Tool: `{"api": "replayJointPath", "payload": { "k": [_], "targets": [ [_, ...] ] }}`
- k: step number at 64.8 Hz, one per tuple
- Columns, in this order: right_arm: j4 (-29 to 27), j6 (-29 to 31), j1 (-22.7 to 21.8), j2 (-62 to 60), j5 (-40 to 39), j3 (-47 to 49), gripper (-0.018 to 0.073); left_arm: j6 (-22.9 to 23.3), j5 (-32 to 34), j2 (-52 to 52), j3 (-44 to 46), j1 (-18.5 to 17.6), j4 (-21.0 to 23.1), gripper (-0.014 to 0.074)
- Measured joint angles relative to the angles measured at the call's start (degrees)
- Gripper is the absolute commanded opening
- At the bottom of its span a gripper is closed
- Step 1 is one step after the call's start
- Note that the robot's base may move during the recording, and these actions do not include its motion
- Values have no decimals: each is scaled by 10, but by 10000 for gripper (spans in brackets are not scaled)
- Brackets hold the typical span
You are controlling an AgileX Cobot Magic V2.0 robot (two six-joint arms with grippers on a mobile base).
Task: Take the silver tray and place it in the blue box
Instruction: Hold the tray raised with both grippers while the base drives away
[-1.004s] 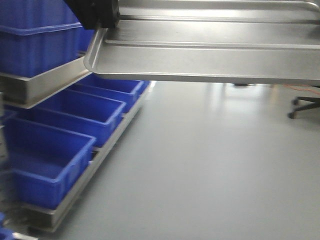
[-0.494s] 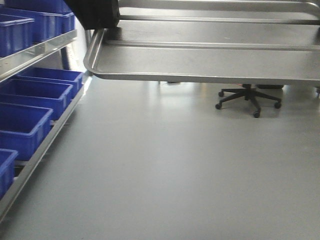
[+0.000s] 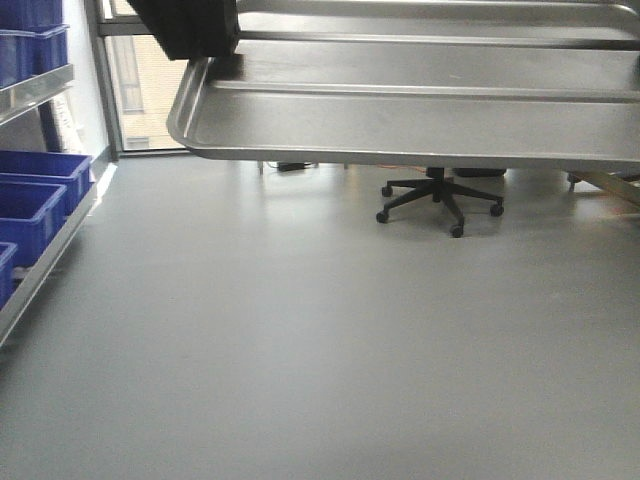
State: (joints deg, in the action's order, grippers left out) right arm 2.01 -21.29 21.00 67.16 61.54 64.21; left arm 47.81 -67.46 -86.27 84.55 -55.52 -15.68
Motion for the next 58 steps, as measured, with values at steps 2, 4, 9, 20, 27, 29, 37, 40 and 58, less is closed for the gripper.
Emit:
{"api": "replayJointPath", "payload": {
  "k": [2,4,9,20,27,29,37,40,58],
  "targets": [
    [0,0,0,0,1,0,57,0,0,0,0,0,0,-98],
    [0,0,0,0,1,0,57,0,0,0,0,0,1,-98],
    [0,0,0,0,1,0,57,0,0,0,0,-1,1,-98],
    [0,-1,0,0,1,0,57,0,0,0,0,-1,1,-98],
    [0,-1,0,0,2,0,57,0,0,0,0,-1,1,-98],
    [0,-1,0,0,3,0,57,0,0,0,0,-1,1,-98],
    [0,-1,0,0,5,0,57,0,0,0,0,-1,2,-98],
    [0,-1,0,0,6,0,57,0,0,0,0,-1,2,-98],
    [0,-2,0,0,7,0,57,0,0,0,0,-1,2,-104]
  ]
}}
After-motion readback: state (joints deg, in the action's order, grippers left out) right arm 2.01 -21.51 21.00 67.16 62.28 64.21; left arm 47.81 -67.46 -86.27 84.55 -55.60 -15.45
